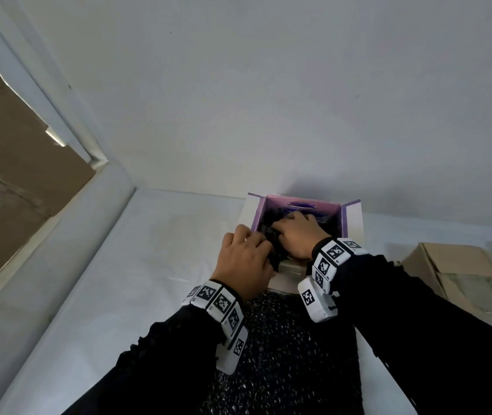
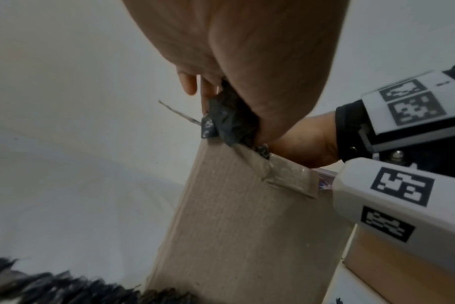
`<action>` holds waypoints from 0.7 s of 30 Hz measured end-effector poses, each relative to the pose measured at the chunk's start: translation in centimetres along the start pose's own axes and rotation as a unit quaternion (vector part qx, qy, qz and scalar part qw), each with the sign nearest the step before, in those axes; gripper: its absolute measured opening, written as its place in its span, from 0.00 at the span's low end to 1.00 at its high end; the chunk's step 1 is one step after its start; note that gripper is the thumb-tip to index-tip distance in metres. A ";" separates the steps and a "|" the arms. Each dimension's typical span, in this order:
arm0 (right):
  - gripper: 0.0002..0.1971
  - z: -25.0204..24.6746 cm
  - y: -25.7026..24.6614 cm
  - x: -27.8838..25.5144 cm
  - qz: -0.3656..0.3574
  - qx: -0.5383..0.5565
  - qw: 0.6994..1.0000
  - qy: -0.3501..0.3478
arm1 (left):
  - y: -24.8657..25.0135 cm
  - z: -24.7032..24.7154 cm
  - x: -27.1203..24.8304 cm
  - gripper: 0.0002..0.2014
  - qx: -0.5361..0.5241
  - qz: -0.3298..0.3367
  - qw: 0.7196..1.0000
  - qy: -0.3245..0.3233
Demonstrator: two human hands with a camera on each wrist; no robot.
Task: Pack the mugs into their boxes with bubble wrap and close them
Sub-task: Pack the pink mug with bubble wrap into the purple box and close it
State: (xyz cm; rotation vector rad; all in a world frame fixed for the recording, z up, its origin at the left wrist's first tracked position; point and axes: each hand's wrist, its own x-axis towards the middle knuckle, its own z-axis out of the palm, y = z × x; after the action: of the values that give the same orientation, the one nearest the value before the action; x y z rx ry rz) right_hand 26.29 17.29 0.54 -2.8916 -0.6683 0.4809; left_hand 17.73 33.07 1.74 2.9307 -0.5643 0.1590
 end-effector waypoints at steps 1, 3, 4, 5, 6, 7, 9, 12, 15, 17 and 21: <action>0.17 0.1 0.1 -0.1 0.012 -0.019 1.000 -0.010 | 0.0 0.0 0.1 0.11 0.000 -0.012 1.000 0.018; 0.16 0.1 0.5 -0.5 0.030 0.003 0.999 0.028 | 0.0 0.0 0.4 0.08 -0.052 -0.036 0.996 0.055; 0.15 -0.1 0.6 -0.8 0.031 0.044 0.996 0.074 | 0.0 -0.1 0.5 0.10 -0.087 -0.051 0.994 0.049; 0.12 -0.2 0.8 -1.4 0.032 0.101 0.987 0.123 | 0.2 -0.2 0.6 0.12 -0.109 -0.061 0.992 0.033; 0.08 -0.4 0.9 -1.9 0.031 0.161 0.974 0.158 | 0.3 -0.4 0.8 0.12 -0.107 -0.063 0.992 0.017; 0.05 -0.5 1.0 -2.6 0.032 0.211 0.962 0.171 | 0.3 -0.3 0.9 0.12 -0.095 -0.053 0.994 0.006; 0.07 -0.8 1.0 -3.8 0.031 0.298 0.943 0.141 | 0.5 0.1 1.1 0.08 -0.086 -0.030 0.996 -0.012; 0.14 -0.4 0.7 -5.3 0.003 0.358 0.931 0.077 | 1.1 0.7 0.7 0.09 -0.021 0.024 0.999 -0.025; 0.16 0.4 0.3 -5.9 -0.026 0.251 0.967 0.037 | 1.1 0.9 0.2 0.14 0.071 0.032 0.996 -0.037; 0.16 1.1 0.3 -6.1 -0.013 0.215 0.977 0.010 | 0.5 0.9 0.1 0.08 0.081 0.016 0.996 -0.020; 0.15 2.2 0.1 -6.7 0.018 0.177 0.982 0.062 | 0.0 0.9 0.1 0.10 0.097 -0.004 0.994 0.045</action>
State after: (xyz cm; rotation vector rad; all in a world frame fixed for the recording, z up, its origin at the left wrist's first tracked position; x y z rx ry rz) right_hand 19.87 14.38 0.30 -2.5756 -0.4592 0.3750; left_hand 17.88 32.89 0.87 3.0921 -0.5518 0.3611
